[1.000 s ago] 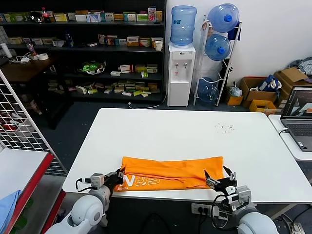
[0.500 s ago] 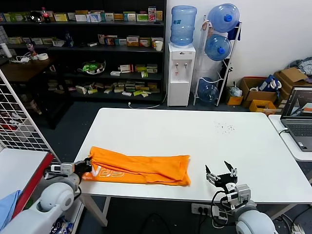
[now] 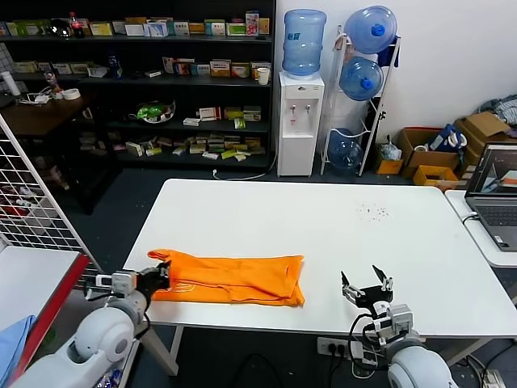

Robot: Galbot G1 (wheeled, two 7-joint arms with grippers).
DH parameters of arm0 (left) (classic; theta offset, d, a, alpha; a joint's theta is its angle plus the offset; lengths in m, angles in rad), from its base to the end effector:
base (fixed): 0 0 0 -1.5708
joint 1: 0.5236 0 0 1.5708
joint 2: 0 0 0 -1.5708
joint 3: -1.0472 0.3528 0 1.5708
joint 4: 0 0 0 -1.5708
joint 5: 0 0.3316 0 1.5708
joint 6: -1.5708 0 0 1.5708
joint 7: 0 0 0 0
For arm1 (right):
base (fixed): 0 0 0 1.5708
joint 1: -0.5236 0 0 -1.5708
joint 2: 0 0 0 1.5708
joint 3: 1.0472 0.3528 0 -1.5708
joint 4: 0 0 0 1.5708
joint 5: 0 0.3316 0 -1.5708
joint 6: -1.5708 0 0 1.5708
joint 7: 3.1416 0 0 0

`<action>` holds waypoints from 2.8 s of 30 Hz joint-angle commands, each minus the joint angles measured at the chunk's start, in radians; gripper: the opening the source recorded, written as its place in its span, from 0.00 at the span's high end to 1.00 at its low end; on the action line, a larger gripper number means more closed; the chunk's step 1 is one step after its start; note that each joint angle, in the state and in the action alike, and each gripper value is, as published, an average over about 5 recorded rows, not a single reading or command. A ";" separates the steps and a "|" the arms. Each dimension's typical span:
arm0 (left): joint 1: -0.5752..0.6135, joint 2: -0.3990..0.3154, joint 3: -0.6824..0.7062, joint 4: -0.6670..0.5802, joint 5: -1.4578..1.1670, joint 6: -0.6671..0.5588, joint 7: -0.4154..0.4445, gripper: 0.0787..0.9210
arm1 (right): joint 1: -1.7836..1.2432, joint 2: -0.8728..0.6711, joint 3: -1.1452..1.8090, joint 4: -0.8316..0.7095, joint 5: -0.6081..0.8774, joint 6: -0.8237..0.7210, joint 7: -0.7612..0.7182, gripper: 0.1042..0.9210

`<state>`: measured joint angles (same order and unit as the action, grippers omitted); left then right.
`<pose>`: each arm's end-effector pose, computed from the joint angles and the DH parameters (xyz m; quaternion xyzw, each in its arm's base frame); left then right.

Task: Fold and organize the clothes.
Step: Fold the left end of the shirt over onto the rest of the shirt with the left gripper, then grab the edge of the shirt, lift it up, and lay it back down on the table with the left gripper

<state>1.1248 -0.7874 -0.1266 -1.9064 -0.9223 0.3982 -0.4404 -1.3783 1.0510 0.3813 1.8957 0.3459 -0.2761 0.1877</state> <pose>0.2679 0.0861 -0.2796 -0.0554 -0.9611 -0.0006 0.2707 0.2173 -0.0840 -0.3248 0.0417 -0.9799 0.0871 0.1744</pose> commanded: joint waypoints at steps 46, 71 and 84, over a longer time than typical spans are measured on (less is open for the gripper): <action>-0.135 -0.409 0.273 0.094 0.089 -0.198 0.015 0.40 | 0.085 0.048 -0.024 -0.100 0.008 -0.011 -0.003 0.12; -0.076 -0.088 0.011 0.185 -0.050 0.078 0.309 0.12 | 0.061 0.023 -0.016 -0.119 -0.015 0.026 -0.083 0.12; -0.130 -0.149 0.024 0.298 -0.118 0.130 0.371 0.12 | 0.050 0.023 -0.004 -0.112 -0.016 0.024 -0.082 0.12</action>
<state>1.0163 -0.9278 -0.0808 -1.6859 -0.9799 0.4847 -0.1282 -1.3273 1.0730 0.3766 1.7841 0.3306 -0.2529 0.1095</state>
